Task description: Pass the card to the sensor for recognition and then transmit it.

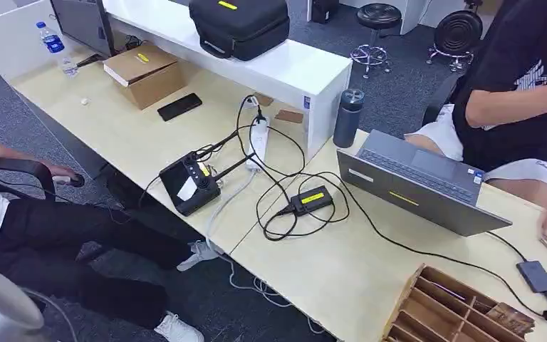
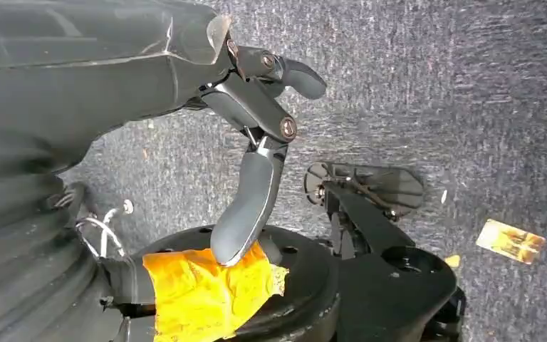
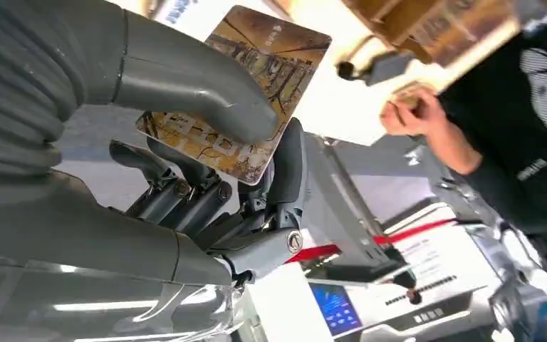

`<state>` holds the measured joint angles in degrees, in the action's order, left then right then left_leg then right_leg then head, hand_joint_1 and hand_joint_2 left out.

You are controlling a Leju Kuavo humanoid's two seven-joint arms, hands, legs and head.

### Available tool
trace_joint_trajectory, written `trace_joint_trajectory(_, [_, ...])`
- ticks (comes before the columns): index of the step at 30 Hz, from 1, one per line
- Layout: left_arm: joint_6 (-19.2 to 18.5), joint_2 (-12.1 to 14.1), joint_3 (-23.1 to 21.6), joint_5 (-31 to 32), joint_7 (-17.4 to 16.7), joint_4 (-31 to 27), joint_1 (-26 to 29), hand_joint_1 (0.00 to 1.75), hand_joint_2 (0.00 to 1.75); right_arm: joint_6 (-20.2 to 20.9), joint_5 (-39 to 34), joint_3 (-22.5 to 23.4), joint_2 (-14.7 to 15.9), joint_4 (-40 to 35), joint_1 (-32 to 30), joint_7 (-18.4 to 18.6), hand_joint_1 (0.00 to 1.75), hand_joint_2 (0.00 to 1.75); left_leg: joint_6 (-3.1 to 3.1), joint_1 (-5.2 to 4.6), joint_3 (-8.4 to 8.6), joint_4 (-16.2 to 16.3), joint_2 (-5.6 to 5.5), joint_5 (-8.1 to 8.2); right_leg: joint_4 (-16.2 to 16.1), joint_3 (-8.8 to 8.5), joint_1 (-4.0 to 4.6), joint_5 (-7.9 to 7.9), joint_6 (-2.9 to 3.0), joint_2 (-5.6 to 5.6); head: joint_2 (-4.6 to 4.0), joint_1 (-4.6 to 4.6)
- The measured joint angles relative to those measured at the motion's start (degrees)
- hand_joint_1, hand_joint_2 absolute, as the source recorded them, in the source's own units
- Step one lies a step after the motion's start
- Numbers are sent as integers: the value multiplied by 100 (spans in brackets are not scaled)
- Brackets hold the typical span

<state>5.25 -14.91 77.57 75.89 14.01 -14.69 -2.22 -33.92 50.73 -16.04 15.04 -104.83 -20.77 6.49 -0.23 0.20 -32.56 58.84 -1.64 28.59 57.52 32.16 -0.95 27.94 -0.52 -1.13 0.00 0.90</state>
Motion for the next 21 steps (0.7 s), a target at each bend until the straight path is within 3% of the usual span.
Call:
trace_joint_trajectory(7, [39,2,0,85,-17,0,-14,0,175,79,315,-81,0,477,187,276,175,175,0,0,1,0,1,0,0,1,0,0,0,-1,0,0])
trace_joint_trajectory(15, [109,11,-4,197,-52,2,-24,0,175,-455,770,-203,-256,1085,544,216,175,175,-1,1,2,0,2,0,2,0,1,0,0,-3,0,2])
trace_joint_trajectory(21, [138,28,-26,273,-68,2,-40,0,175,-529,1113,-199,-474,1441,893,206,175,175,-3,1,4,0,2,-3,2,-1,1,0,0,-3,0,0])
